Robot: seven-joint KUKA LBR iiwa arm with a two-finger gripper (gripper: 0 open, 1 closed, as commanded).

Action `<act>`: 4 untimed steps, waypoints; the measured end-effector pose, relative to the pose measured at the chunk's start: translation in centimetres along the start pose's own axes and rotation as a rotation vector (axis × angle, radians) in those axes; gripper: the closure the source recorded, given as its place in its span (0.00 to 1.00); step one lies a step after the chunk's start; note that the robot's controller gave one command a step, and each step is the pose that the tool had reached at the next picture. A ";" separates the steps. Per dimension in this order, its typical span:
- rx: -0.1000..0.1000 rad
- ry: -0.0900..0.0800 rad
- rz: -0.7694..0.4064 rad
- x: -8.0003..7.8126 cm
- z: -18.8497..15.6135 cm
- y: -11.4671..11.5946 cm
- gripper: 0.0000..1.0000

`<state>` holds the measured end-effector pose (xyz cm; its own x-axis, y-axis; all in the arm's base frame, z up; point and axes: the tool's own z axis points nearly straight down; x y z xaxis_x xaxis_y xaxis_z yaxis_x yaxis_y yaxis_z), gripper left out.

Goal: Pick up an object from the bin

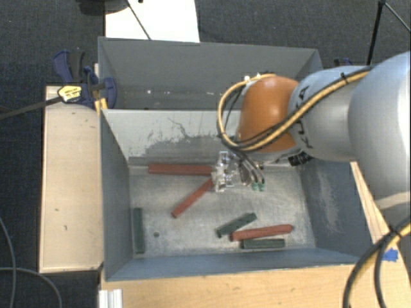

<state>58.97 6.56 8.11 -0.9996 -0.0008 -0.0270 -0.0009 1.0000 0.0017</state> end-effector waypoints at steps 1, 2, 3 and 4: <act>-0.001 0.019 -0.001 0.5 0.3 0.2 0.00; -0.002 0.016 0.000 0.4 0.3 0.2 0.00; -0.003 0.015 0.023 2.9 0.6 7.3 1.00; -0.003 0.015 0.023 2.9 0.6 7.3 1.00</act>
Offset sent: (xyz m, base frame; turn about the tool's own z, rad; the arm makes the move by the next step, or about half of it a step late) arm 0.0000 0.0000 0.0000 0.0000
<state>56.11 13.87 7.40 -0.9997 0.0224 -0.0118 0.0223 0.9997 0.0051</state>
